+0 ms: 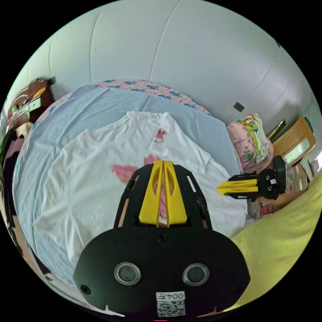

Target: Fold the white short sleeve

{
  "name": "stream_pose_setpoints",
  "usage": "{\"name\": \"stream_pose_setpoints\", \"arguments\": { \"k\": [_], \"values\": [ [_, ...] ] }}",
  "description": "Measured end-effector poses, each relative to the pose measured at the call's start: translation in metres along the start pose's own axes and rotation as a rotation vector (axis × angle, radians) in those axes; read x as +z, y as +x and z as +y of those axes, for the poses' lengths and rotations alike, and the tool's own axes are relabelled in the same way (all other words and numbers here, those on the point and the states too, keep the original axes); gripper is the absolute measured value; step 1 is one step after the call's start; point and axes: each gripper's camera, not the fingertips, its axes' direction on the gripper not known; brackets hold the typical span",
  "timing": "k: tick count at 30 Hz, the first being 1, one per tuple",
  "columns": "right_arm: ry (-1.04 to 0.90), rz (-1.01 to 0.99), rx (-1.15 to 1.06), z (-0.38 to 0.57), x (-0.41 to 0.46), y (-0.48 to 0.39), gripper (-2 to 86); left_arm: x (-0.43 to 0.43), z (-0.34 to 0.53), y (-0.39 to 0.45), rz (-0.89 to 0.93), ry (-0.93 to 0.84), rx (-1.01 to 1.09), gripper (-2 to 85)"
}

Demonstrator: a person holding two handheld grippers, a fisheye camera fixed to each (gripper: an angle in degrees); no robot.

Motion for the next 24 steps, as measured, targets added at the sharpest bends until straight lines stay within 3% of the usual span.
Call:
{"name": "stream_pose_setpoints", "arguments": {
  "k": [7, 13, 17, 20, 24],
  "values": [
    [-0.090, 0.118, -0.007, 0.025, 0.102, -0.035, -0.3, -0.153, 0.165, -0.095, -0.101, 0.029, -0.356, 0.8],
    [-0.178, 0.157, -0.003, 0.029, 0.153, -0.030, -0.3, -0.252, 0.247, -0.210, 0.097, 0.220, -0.747, 4.1],
    [-0.027, 0.032, -0.114, -0.049, 0.128, -0.055, 1.9, -0.289, 0.275, -0.265, 0.242, 0.259, -0.877, 7.8],
    [0.042, -0.072, -0.281, -0.144, 0.127, -0.101, 8.4, -0.310, 0.283, -0.288, 0.319, 0.265, -0.922, 9.3],
    [-0.009, -0.080, -0.488, -0.251, 0.167, -0.180, 10.7, -0.335, 0.291, -0.306, 0.353, 0.283, -0.962, 10.0]
  ]
}}
